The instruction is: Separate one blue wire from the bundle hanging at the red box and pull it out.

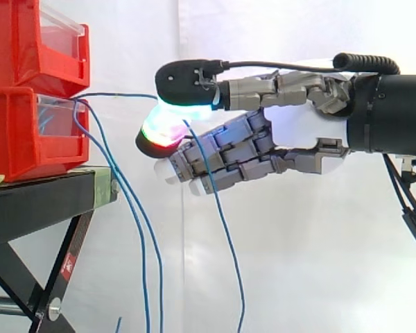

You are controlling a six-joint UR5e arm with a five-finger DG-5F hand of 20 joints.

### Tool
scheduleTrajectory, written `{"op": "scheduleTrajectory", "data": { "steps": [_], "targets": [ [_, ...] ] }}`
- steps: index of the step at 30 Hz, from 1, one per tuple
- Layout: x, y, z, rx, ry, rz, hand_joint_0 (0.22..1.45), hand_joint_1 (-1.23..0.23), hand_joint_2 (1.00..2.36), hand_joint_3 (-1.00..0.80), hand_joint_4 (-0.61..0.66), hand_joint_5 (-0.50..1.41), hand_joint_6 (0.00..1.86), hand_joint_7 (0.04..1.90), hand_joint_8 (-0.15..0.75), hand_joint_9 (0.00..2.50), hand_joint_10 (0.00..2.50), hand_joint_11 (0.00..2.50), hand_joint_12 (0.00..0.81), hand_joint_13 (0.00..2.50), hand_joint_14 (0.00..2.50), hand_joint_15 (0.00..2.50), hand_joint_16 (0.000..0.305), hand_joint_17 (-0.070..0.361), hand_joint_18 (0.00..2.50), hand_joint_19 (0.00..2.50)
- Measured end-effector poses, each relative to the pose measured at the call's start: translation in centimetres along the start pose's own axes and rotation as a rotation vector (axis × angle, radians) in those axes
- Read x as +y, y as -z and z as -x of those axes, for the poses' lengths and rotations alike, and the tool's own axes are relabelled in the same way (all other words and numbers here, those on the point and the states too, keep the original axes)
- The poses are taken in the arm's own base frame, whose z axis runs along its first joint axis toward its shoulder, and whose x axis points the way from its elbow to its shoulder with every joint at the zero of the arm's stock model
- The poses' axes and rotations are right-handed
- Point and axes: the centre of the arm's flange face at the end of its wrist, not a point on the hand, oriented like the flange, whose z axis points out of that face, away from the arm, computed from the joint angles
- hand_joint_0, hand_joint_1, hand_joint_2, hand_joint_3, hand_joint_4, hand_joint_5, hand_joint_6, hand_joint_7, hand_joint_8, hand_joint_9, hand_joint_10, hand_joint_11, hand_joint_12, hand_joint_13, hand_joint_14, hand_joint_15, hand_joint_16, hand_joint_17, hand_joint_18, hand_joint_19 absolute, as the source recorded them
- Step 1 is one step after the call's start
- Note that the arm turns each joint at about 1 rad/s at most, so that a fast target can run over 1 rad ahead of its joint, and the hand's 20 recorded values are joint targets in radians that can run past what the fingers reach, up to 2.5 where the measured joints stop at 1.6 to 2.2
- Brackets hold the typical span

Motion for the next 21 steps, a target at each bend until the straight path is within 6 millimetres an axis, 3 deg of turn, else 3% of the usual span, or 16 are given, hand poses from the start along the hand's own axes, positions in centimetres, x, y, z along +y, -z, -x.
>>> {"op": "scheduleTrajectory", "data": {
  "steps": [13,21],
  "targets": [
    [-1.4,1.4,0.3,0.011,-0.033,-0.13,0.6,-0.83,1.01,-0.01,-0.16,-0.13,0.85,1.14,0.313,0.59,0.01,0.44,0.432,0.29,0.01,0.27,0.064,0.143,0.31,0.27],
    [-2.8,3.9,0.5,-0.014,-0.036,-0.17,0.6,-0.83,1.01,0.0,-0.16,-0.13,0.85,1.16,0.313,0.6,0.01,0.44,0.431,0.3,0.01,0.26,0.063,0.142,0.33,0.25]
  ]
}}
